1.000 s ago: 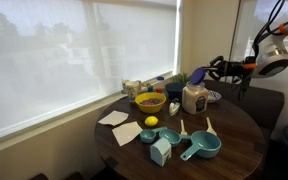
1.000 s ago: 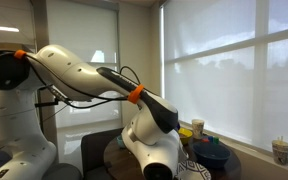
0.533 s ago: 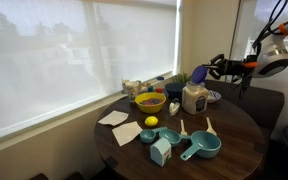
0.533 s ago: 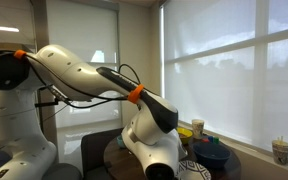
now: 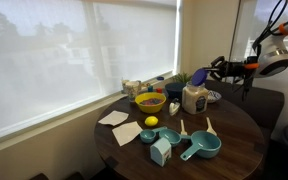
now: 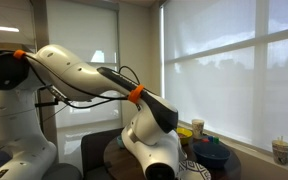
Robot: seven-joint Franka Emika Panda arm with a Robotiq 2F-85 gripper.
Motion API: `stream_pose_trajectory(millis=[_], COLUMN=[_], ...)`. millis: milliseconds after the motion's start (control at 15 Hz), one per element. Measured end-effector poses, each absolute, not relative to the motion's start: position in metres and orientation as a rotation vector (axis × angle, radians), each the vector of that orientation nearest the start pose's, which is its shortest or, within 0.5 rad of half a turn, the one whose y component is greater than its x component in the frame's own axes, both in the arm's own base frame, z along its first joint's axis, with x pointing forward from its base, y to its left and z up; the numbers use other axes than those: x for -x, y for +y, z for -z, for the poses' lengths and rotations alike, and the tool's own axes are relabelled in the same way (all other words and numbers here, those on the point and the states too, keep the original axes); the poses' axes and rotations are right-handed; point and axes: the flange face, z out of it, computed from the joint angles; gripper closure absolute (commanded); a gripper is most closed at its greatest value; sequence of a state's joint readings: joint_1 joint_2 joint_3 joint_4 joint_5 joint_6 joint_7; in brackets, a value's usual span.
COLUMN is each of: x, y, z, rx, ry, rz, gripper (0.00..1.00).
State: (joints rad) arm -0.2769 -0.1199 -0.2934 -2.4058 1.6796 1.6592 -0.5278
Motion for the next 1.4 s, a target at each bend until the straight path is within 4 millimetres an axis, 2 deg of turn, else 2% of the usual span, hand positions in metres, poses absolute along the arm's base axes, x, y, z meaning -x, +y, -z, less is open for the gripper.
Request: stream_pose_trajectory(millis=[600,1000,1400], x=[-0.445,-0.448,-0.441], y=[-0.176,-0.18,-0.179], z=[-0.413,-0.429,-0.409], rx=[1.379,1.303,1.377], ry=[0.679,0.61,0.71], rz=[0.4,0.484,0.37], gripper=[0.99,0.99,0.99])
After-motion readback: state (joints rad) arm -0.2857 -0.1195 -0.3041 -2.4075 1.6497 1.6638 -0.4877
